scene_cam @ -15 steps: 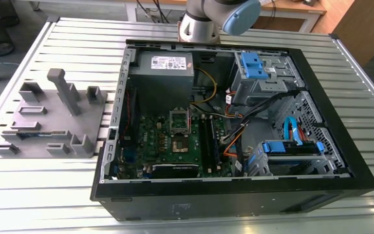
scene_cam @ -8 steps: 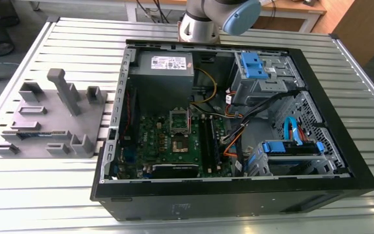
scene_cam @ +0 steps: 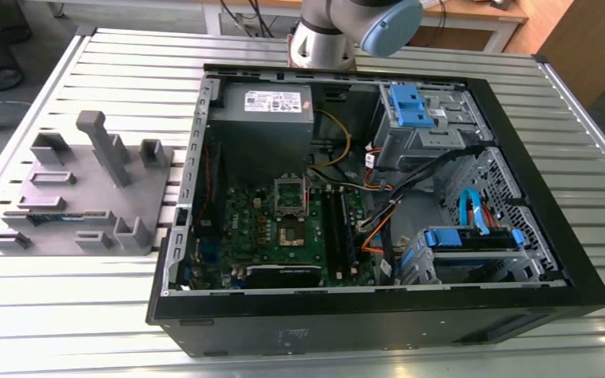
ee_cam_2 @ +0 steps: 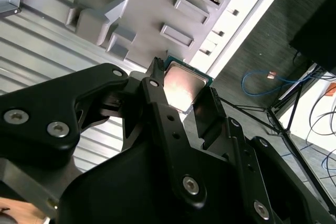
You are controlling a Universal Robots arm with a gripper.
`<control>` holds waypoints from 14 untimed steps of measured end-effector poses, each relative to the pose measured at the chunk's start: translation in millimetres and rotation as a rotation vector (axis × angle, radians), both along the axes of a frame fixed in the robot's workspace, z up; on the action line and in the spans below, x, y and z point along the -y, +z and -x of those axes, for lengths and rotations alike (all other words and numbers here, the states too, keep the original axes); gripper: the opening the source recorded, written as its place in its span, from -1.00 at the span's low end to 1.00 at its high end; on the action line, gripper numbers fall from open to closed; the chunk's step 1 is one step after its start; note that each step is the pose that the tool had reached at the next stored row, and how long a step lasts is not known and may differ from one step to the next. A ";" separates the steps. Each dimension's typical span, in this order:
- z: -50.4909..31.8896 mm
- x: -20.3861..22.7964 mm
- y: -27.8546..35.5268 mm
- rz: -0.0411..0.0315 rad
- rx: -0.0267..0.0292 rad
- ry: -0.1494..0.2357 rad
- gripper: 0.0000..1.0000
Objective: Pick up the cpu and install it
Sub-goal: 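Pick up the cpu and move it towards the insertion slot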
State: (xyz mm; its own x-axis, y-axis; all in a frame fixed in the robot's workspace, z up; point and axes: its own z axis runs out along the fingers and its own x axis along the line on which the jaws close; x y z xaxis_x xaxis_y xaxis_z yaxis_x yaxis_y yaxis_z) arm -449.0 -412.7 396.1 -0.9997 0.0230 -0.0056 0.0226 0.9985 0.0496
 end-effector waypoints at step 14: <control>-15.4 0.0 0.1 0.0001 -0.0001 0.000 -0.06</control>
State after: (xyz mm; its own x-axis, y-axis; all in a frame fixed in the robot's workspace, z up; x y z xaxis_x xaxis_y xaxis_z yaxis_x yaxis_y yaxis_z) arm -433.6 -412.7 396.2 -0.9997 0.0229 -0.0055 0.0226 0.9985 0.0496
